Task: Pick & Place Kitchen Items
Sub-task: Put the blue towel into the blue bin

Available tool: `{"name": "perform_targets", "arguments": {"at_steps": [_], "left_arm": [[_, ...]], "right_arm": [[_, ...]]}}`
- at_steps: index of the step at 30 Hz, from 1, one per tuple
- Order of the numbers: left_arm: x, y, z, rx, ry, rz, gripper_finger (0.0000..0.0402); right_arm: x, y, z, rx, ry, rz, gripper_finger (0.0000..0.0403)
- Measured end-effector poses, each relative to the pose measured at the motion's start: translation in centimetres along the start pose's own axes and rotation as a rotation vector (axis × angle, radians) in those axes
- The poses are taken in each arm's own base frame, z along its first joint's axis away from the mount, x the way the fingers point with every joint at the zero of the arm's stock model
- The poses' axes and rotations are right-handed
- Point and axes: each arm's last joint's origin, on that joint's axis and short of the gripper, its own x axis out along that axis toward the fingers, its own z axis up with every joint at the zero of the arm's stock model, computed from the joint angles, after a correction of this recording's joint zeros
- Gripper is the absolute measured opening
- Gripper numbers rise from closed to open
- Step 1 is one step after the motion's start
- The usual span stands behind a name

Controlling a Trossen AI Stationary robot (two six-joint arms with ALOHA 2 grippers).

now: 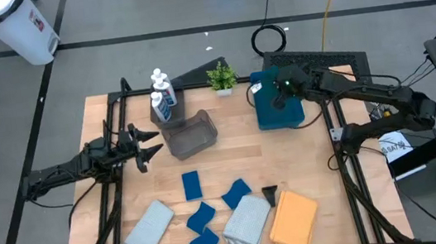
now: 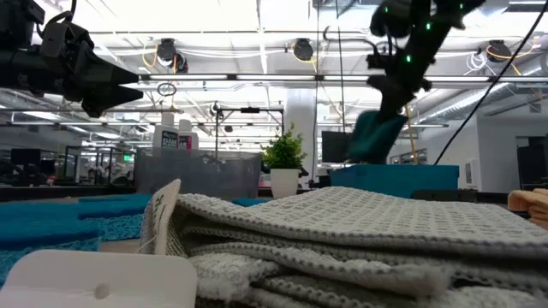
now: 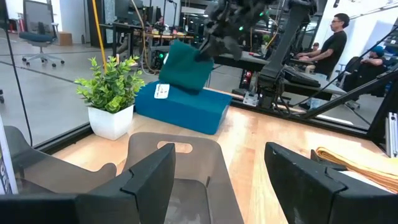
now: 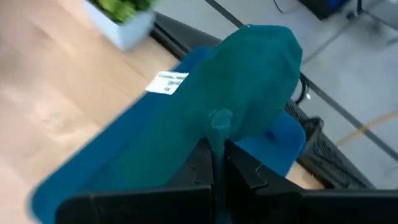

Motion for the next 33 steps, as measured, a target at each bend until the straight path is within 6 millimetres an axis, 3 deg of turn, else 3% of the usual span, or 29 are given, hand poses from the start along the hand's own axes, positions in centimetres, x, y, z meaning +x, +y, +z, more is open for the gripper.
{"name": "perform_targets", "arguments": {"at_steps": [12, 25, 33], "left_arm": [[0.0, 0.0, 0.0, 0.0, 0.0, 0.0, 0.0251], [0.0, 0.0, 0.0, 0.0, 0.0, 0.0, 0.0251], [0.0, 0.0, 0.0, 0.0, 0.0, -0.001, 0.0251]], "right_arm": [[5.5, -1.8, -3.6, 0.208, -0.131, 0.233, 0.0], [7.7, -3.3, -8.2, 0.23, -0.01, 0.09, 0.0001], [8.1, -3.3, -9.2, 0.197, -0.014, 0.049, 0.0026]]}}
